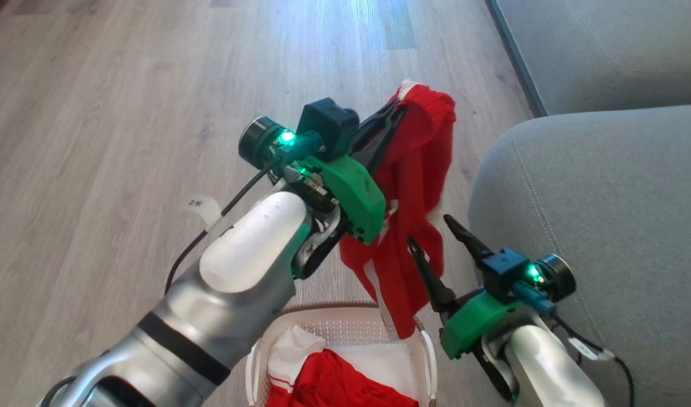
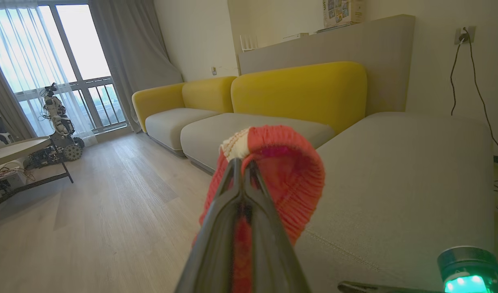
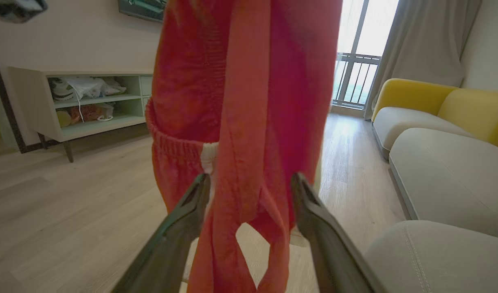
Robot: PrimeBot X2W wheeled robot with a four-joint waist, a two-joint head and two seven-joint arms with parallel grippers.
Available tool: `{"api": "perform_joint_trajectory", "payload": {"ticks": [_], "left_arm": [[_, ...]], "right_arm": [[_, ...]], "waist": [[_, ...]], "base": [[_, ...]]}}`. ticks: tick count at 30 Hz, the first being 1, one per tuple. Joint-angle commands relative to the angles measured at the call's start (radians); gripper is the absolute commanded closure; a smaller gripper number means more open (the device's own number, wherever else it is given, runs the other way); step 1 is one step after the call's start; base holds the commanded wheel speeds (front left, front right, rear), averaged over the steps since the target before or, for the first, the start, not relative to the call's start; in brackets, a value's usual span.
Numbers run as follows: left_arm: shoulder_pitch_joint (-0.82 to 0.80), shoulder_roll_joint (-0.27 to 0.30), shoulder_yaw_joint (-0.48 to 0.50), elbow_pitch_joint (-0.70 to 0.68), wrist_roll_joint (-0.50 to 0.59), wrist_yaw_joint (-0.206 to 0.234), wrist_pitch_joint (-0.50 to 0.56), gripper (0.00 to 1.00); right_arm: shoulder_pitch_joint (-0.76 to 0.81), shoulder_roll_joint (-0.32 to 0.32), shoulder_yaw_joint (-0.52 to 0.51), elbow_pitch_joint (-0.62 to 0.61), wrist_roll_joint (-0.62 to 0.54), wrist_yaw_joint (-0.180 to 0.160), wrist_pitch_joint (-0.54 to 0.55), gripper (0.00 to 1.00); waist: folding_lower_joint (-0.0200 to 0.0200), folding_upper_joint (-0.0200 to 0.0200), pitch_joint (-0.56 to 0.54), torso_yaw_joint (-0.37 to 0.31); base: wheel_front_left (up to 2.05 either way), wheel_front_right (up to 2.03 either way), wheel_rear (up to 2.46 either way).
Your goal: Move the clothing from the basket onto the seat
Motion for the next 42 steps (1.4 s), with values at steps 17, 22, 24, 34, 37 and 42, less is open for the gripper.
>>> {"api": "perform_joint_trajectory", "payload": {"ticks": [17, 22, 24, 34, 37, 42], "left_arm": [[-0.076, 0.001, -0.038, -0.145, -0.098, 0.045, 0.016, 1.0], [-0.061, 0.002, -0.036, -0.141, -0.114, 0.06, 0.016, 1.0], [-0.05, 0.008, -0.027, -0.131, -0.12, 0.068, 0.01, 1.0], [0.028, 0.056, 0.017, -0.057, -0.162, 0.077, -0.055, 0.0], [0.051, 0.06, 0.015, -0.035, -0.164, 0.077, -0.076, 0.0], [0.083, 0.05, 0.012, -0.011, -0.177, 0.063, -0.104, 0.0]], "right_arm": [[-0.204, -0.006, 0.052, 0.164, 0.033, 0.0, -0.006, 0.51], [-0.237, -0.006, 0.058, 0.19, 0.053, 0.0, -0.006, 1.0], [-0.239, -0.006, 0.053, 0.186, 0.059, 0.0, -0.006, 1.0], [-0.232, -0.006, -0.016, 0.142, 0.042, 0.0, -0.006, 1.0], [-0.234, -0.006, -0.057, 0.128, 0.023, 0.0, -0.006, 1.0], [-0.235, -0.006, -0.119, 0.108, -0.017, 0.0, -0.006, 1.0]], "waist": [[0.0001, 0.0, -0.01, 0.061], [0.0001, 0.0, -0.003, 0.068], [0.0001, 0.0, 0.0, 0.065], [0.0001, 0.0, 0.024, 0.002], [0.0001, 0.0, 0.032, -0.025], [0.0001, 0.0, 0.045, -0.086]], "base": [[0.0, 0.0, 0.0], [0.0, 0.0, 0.0], [0.0, 0.0, 0.0], [0.0, 0.0, 0.0], [0.0, 0.0, 0.0], [0.0, 0.0, 0.0]]}}
